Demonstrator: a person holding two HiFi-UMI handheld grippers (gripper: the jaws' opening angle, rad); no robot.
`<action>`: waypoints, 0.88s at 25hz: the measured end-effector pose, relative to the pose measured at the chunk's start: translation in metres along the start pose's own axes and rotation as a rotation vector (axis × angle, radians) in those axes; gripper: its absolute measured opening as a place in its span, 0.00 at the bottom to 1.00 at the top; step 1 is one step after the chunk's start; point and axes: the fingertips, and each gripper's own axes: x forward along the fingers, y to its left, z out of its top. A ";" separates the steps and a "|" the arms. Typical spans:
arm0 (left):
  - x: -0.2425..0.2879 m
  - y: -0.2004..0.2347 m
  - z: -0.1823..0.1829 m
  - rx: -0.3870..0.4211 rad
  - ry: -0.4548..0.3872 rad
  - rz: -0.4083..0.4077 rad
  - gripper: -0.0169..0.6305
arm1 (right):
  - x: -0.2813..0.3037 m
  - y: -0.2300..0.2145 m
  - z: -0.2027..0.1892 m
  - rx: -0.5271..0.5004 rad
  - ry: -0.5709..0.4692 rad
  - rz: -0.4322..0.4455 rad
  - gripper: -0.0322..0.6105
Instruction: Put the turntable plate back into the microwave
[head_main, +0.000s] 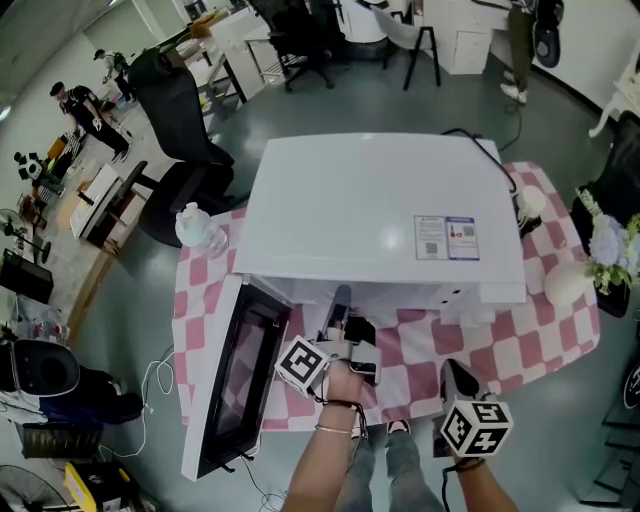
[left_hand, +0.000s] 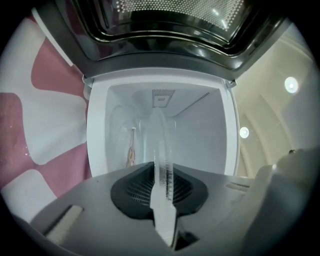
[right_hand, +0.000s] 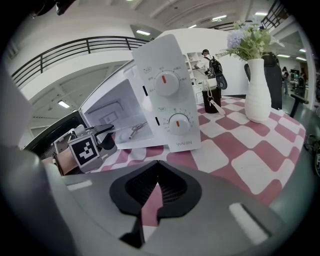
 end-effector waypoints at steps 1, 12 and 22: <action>0.002 0.000 0.000 0.000 0.000 -0.001 0.08 | 0.001 -0.001 0.000 0.002 0.001 -0.001 0.06; 0.020 0.003 0.002 0.017 0.003 0.016 0.08 | 0.004 -0.006 0.007 0.023 0.000 0.000 0.06; 0.032 0.006 0.003 0.012 0.000 0.035 0.08 | 0.006 -0.008 0.008 0.028 0.009 -0.001 0.06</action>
